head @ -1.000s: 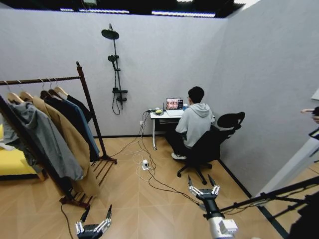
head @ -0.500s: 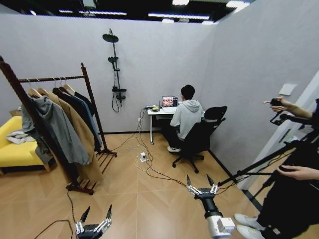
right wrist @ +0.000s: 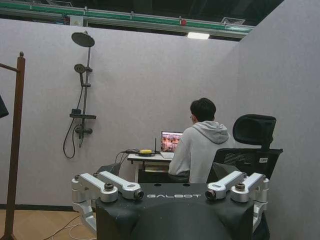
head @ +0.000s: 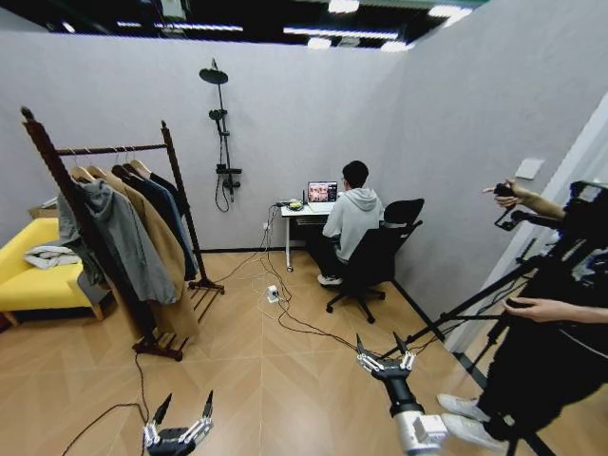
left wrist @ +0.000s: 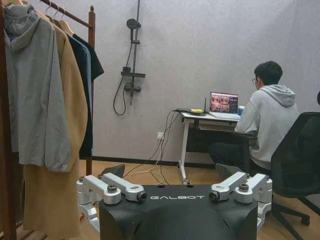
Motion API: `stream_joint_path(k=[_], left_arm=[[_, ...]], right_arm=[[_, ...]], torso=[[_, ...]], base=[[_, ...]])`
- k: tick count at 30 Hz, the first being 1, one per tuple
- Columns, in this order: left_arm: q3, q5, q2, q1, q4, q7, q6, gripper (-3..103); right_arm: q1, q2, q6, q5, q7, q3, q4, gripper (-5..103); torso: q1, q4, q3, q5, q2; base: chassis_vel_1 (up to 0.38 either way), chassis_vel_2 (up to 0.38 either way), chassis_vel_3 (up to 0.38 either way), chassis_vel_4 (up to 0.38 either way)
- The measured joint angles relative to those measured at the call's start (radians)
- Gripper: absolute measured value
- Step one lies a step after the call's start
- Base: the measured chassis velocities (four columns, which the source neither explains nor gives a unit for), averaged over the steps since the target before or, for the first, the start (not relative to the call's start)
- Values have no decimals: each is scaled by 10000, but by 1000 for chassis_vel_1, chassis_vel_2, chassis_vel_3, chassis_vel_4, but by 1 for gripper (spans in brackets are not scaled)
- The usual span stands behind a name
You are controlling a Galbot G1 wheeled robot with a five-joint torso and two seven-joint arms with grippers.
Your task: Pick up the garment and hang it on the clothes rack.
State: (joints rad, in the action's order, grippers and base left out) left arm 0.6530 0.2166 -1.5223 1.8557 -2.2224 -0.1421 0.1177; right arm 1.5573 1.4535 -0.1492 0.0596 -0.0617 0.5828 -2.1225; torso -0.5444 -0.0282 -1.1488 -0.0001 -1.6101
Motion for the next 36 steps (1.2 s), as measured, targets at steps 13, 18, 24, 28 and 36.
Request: stream_joint_path(k=[13,18,24,28,36], left_arm=[[0,0,0,-1,0,0,0,100],[0,0,0,0,0,0,0,100],[0,-1,0,0,0,0,0,100],[0,0,0,0,0,0,0,100],[0,0,0,0,0,0,0,100]], right_arm=[[57,8,-46,137,-33,76,36,100],[122,21,-46,148,-70,106,95,100],[364,44,-35,149,-111,214,-127,100],[475,64,24,195,-120,240,-292,100],[529,72,337,200,-198,284,-525,100]], torso=[[9,-1,3,1,-4],[7,-1,2,2,-3],[8,-1,2,1,-4],[7,-1,2,2,-3],[8,0,2,1,-4]], base=[[-4,4,4,-3],[0,0,0,0],[0,0,0,0],[0,0,0,0],[0,0,0,0]])
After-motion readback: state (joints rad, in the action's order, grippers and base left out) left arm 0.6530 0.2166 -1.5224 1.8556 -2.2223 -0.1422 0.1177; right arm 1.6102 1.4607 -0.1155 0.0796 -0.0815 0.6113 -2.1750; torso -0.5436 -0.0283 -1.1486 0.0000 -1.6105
